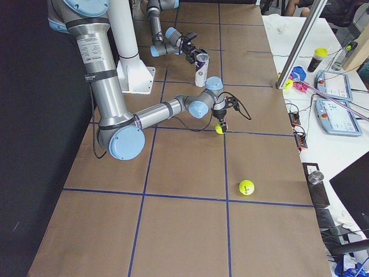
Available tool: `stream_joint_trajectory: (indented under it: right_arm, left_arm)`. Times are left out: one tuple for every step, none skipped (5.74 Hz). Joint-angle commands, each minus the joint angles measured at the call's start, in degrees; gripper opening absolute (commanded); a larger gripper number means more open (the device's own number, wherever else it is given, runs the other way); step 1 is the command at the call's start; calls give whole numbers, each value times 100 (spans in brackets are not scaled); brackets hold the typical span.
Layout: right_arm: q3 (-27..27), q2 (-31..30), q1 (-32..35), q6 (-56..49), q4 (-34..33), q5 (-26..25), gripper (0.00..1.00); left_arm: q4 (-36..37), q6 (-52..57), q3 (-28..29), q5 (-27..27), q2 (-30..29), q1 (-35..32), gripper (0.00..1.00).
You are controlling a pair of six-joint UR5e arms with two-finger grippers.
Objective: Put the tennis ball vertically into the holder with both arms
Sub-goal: 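Grasp the nearer tennis ball with the right gripper and lift it, then carry the ball with the right gripper over the can's open top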
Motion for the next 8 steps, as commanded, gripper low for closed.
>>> stream_joint_trajectory:
  right_arm:
    - [1037, 814, -10, 904, -1104, 288, 5]
    - [1346, 1500, -193, 1992, -1626, 499, 5]
    - [1610, 1794, -490, 2751, -1623, 492, 5]
    - [1578, 2215, -815, 3420, -1631, 440, 6]
    - [1560, 2419, -1079, 3792, -1632, 379, 6]
    - [1534, 2491, -1256, 4048, -1640, 230, 6]
    - [1438, 2509, -1310, 4051, -1640, 185, 7]
    - [1385, 2518, -1363, 4051, -1640, 54, 8]
  left_arm:
    - [-7, 0, -2, 0, 0, 5, 90]
    - [2, 0, -2, 0, 0, 5, 90]
    - [2, 0, 7, 9, 0, 5, 90]
    - [2, 0, -2, 0, 0, 5, 90]
    - [2, 0, 7, 0, 0, 5, 90]
    - [2, 0, -2, 0, 0, 5, 90]
    - [2, 0, 7, 0, 9, 5, 89]
    - [2, 0, 15, 0, 9, 5, 86]
